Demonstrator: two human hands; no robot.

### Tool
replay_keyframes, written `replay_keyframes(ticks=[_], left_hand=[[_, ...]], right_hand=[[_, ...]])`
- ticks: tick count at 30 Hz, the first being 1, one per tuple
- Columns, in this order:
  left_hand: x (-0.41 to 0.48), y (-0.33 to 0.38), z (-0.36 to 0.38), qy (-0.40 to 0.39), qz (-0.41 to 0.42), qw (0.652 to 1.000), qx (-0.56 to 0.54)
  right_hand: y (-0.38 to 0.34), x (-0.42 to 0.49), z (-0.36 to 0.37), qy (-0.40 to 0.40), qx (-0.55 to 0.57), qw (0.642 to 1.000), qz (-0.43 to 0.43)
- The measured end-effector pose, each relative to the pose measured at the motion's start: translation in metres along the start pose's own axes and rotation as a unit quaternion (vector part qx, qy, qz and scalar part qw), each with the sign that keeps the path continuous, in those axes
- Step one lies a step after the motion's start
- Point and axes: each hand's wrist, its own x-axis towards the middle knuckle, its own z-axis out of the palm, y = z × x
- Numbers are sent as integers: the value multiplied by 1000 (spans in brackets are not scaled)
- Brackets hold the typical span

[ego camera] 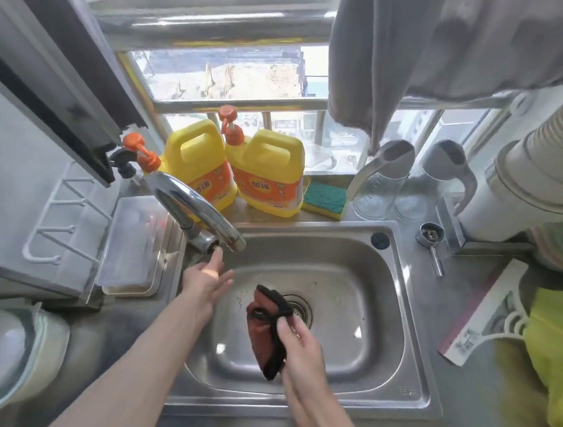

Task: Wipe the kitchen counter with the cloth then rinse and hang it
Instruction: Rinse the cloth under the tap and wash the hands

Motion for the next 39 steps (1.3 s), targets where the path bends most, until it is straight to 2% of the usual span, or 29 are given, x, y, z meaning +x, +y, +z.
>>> replay_keyframes(ticks=[3, 5, 7, 15, 26, 31, 34, 36, 37, 39], left_hand=[[20, -1, 11, 28, 29, 999, -29], [27, -4, 11, 66, 55, 996, -6], [33, -7, 9, 71, 73, 995, 15], [31, -10, 20, 113, 106, 988, 20], [36, -12, 14, 109, 105, 987, 63], [30, -14, 13, 105, 99, 986, 78], [17, -23, 6, 80, 84, 983, 140], [-7, -30, 4, 81, 158, 963, 205], [-20, -35, 6, 60, 205, 949, 232], [-43, -39, 11, -22, 251, 928, 275]], right_hand=[[-20, 20, 4, 9, 26, 1000, 4], [-29, 29, 10, -1, 53, 999, 8], [-34, 32, 19, -10, 90, 996, 20], [-56, 27, 43, -92, 216, 968, 84], [-64, 25, 52, -120, 191, 970, 89], [-63, 30, 41, -72, 131, 985, 80], [-59, 35, 36, -33, 110, 991, 72], [-54, 40, 36, 6, 91, 994, 65], [-52, 43, 36, 28, 75, 995, 59], [-47, 46, 38, 62, 35, 996, 54]])
